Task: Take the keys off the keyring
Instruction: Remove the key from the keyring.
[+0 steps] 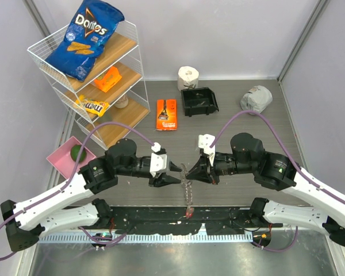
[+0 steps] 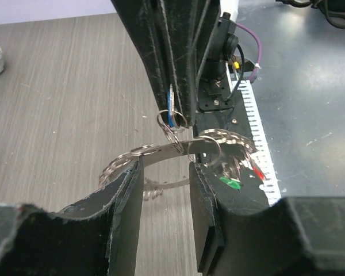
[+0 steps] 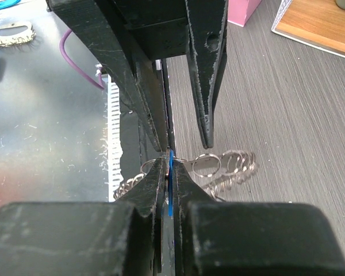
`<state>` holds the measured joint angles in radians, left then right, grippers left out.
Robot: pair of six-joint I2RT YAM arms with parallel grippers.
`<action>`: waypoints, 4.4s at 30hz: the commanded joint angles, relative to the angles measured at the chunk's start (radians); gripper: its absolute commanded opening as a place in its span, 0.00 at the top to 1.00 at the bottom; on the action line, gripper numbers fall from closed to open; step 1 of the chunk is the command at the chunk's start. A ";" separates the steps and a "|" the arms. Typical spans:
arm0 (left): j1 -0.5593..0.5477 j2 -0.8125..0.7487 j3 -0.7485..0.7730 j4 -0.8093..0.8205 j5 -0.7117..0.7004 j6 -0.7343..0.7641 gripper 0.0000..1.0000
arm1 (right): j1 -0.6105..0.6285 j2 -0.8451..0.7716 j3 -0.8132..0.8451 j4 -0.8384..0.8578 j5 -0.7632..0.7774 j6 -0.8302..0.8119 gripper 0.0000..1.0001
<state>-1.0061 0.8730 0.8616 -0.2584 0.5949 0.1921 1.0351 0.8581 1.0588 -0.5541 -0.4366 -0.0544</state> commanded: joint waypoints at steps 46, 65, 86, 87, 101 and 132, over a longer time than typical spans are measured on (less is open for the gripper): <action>-0.045 0.086 0.161 -0.120 -0.064 -0.086 1.00 | 0.005 -0.094 -0.036 0.019 0.013 -0.028 0.95; -0.040 0.047 0.120 -0.076 -0.063 -0.129 1.00 | 0.005 -0.093 -0.046 0.005 0.071 -0.015 0.95; -0.038 0.000 0.103 -0.019 0.017 -0.155 1.00 | 0.005 -0.050 -0.051 0.000 0.042 -0.007 0.95; -0.038 -0.002 0.102 -0.019 0.016 -0.155 1.00 | 0.005 -0.047 -0.051 0.002 0.039 -0.007 0.95; -0.038 0.060 0.129 -0.094 -0.017 -0.138 1.00 | 0.005 -0.044 0.009 -0.001 0.015 -0.007 0.95; -0.089 -0.045 0.090 -0.136 -0.098 0.023 1.00 | -0.144 0.121 0.032 -0.052 -0.171 0.120 0.95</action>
<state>-1.0866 0.8673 0.9600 -0.4488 0.4786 0.1989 0.8997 0.9810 1.0863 -0.6296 -0.5880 0.0559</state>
